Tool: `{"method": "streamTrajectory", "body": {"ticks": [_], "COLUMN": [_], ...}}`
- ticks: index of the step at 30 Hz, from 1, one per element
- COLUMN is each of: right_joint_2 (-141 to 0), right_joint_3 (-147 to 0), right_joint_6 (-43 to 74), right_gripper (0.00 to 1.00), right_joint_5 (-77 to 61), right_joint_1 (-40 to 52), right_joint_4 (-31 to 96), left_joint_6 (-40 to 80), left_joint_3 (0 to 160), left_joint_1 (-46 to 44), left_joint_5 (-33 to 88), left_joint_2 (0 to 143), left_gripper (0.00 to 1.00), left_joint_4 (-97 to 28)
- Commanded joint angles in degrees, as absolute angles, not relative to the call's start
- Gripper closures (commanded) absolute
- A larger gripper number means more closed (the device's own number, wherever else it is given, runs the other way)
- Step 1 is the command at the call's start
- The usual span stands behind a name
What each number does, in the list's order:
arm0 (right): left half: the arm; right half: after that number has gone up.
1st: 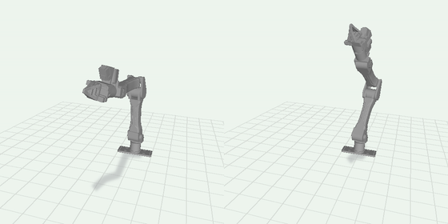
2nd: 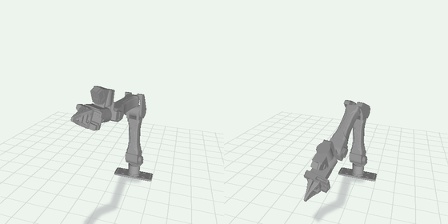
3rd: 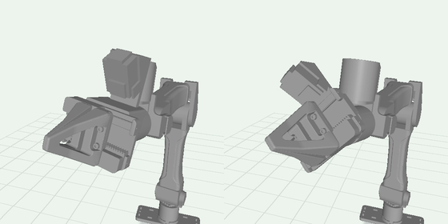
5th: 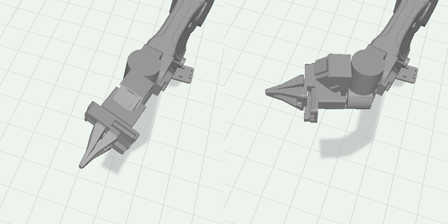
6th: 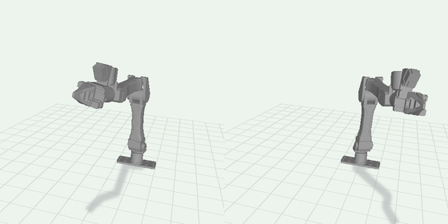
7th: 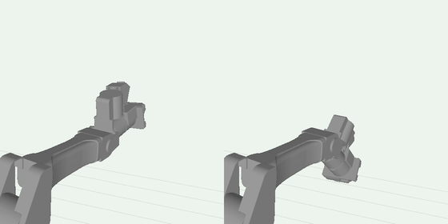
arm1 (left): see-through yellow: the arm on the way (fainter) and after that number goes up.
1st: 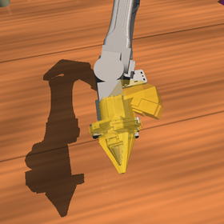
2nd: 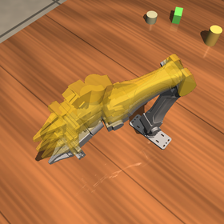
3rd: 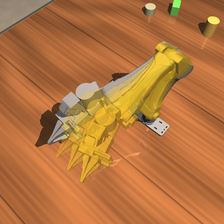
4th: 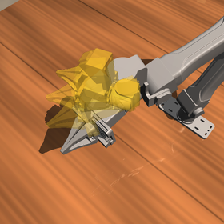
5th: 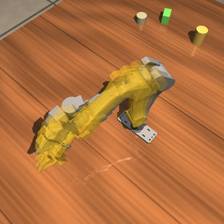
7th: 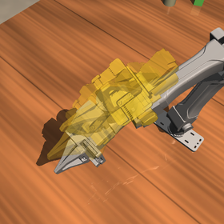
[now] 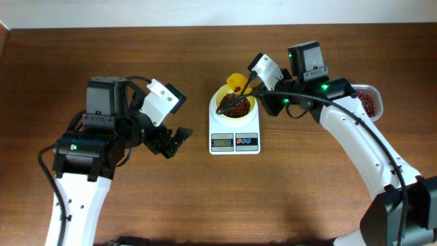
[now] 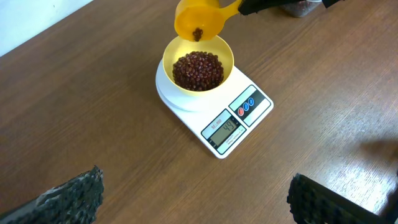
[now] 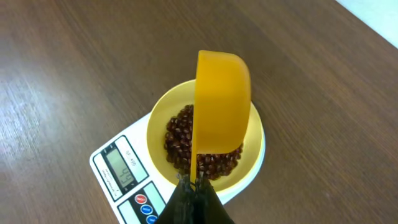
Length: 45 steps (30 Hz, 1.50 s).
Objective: Scoop item into bowl and weigh 50g on scale
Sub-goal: 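Hold the tilted yellow scoop over the bowl, trickling beans in with right gripper, then carry the scoop back to the bean tub with the right gripper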
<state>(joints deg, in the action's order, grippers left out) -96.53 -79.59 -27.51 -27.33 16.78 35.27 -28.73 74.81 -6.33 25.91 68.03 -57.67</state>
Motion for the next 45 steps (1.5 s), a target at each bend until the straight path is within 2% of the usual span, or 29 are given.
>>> {"method": "streamTrajectory", "body": {"ticks": [1, 12, 21, 23, 25, 28, 32, 38, 40, 45], "right_joint_2": [-96.92, -96.82, -96.82, -96.82, -96.82, -96.82, -96.86, -96.86, -96.86, -96.79], "right_joint_3": [-79.72, -79.72, -79.72, -79.72, -79.72, -79.72, -79.72, -79.72, -79.72, -79.72], "right_joint_6": [-28.25, -21.54, -21.52, -15.64, -9.54, -6.87, 0.1, -0.75, -6.55, -14.7], "right_gripper": [0.96, 0.96, 0.96, 0.96, 0.96, 0.96, 0.96, 0.96, 0.96, 0.96], "right_joint_5": [-26.98, -35.05, -35.88, -36.1, -39.81, -46.78, -46.98, -46.15, -45.12, -30.63], "right_joint_1": [17.34, 17.19, 17.12, 16.27, 14.28, 8.93, 3.42, -8.05, -13.43, -20.6], "right_joint_4": [35.53, 34.92, 34.61, 33.28, 30.46, 27.22, 25.36, 28.23, 33.87, 45.56], "left_joint_6": [-29.47, -29.45, -29.45, -29.47, -29.47, -29.47, -29.45, -29.47, -29.47, -29.47], "left_joint_3": [75.81, 75.81, 75.81, 75.81, 75.81, 75.81, 75.81, 75.81, 75.81, 75.81], "left_joint_1": [-6.11, -6.11, -6.11, -6.11, -6.11, -6.11, -6.11, -6.11, -6.11, -6.11], "left_joint_5": [25.67, 25.67, 25.67, 25.67, 25.67, 25.67, 25.67, 25.67, 25.67, 25.67], "left_joint_2": [67.79, 67.81, 67.79, 67.79, 67.81, 67.81, 67.81, 67.81, 67.81, 67.81], "left_gripper": [0.01, 0.01, 0.01, 0.01, 0.01, 0.01, 0.01, 0.01, 0.01, 0.01], "left_joint_4": [-57.6, -57.6, -57.6, -57.6, -57.6, -57.6, -57.6, -57.6, -57.6, -57.6]}}
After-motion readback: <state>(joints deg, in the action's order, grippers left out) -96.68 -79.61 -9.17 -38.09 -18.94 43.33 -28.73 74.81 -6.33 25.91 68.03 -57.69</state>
